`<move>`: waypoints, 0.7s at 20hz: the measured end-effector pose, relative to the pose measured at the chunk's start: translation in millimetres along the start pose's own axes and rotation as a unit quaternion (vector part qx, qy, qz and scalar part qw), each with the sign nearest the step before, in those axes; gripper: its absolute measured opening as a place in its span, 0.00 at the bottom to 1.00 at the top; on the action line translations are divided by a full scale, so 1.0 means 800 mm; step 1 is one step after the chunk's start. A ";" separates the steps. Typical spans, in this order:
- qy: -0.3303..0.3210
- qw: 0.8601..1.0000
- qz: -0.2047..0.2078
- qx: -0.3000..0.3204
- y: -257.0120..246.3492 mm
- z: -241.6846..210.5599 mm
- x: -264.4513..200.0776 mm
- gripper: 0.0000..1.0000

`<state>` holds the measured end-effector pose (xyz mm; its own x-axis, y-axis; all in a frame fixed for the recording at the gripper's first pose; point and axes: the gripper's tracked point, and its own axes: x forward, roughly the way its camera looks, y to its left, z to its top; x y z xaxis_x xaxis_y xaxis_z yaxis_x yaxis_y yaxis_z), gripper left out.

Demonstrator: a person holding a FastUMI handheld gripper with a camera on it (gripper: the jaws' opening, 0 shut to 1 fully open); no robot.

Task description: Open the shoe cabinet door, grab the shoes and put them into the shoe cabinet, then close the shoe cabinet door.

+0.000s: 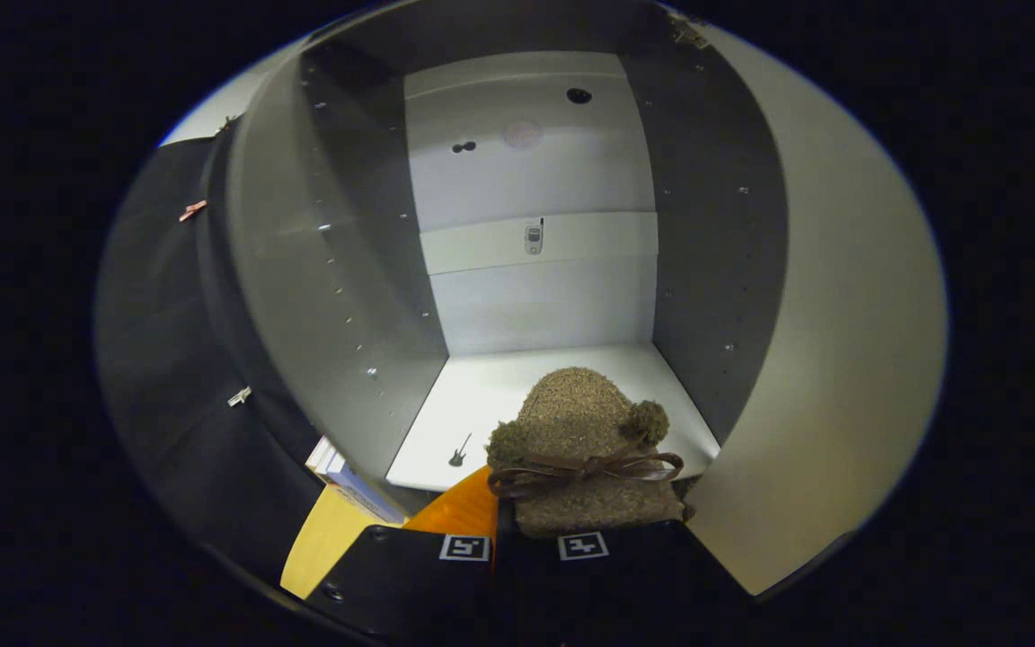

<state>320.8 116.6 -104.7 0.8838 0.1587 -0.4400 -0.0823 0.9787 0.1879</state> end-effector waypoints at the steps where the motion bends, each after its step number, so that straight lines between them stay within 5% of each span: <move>1: 0.003 1.000 -0.001 0.007 -0.003 0.007 0.019 0.13; 14: 0.034 0.998 -0.025 0.044 -0.006 0.021 0.226 0.13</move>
<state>489.0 138.3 -170.5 0.8523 0.1206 -0.5089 0.0051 0.9711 0.2387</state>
